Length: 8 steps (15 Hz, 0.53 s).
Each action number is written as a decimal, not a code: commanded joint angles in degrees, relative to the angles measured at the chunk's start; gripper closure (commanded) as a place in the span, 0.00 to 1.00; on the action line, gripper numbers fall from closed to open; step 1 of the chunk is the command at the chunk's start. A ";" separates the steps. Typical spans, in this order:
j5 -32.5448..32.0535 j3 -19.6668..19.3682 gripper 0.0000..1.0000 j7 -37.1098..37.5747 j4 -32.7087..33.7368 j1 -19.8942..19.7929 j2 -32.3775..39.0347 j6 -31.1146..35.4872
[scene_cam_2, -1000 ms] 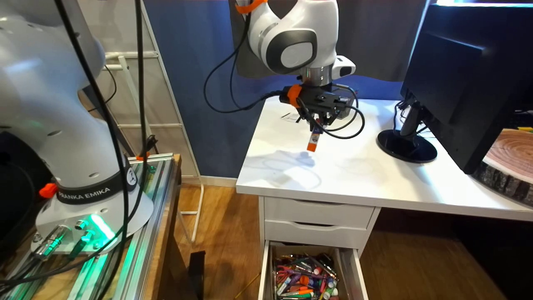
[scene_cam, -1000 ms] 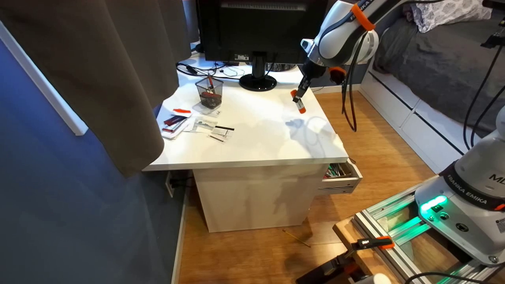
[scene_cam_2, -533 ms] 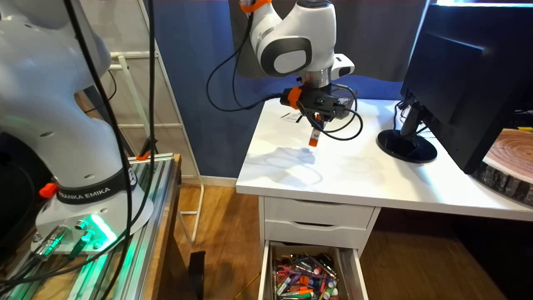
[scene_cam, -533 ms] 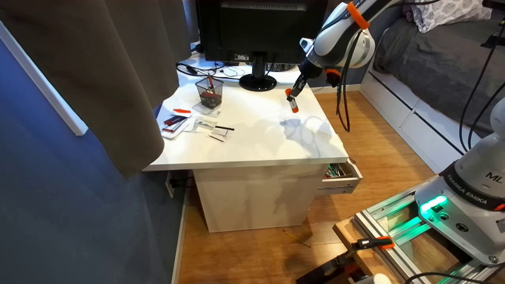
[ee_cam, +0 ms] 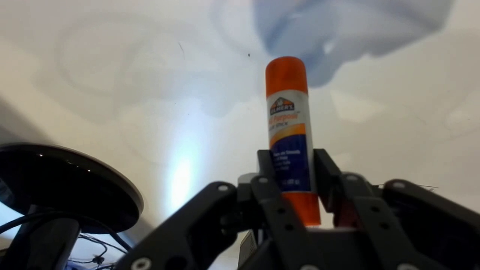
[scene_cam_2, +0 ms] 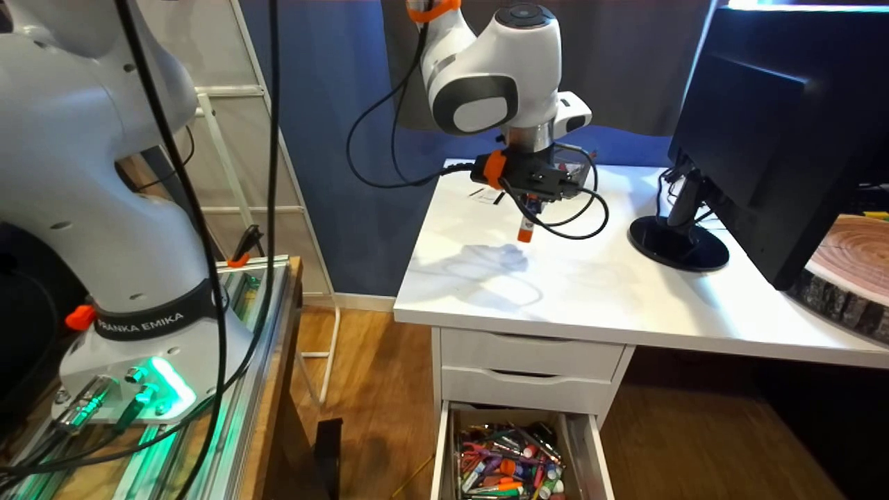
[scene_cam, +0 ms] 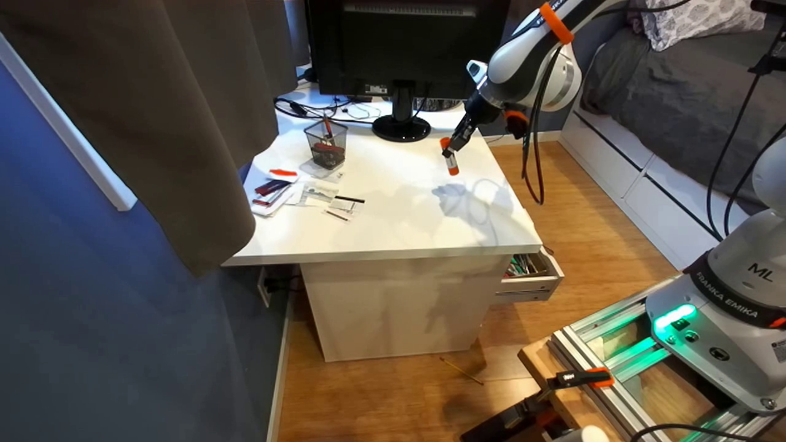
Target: Place the stick of glue upright on the desk
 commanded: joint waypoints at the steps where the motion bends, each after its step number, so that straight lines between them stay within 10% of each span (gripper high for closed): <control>1: 0.76 4.41 0.92 -3.67 0.56 -4.23 3.39 3.37; 8: -0.05 5.32 0.69 -3.95 0.10 -5.52 4.66 4.32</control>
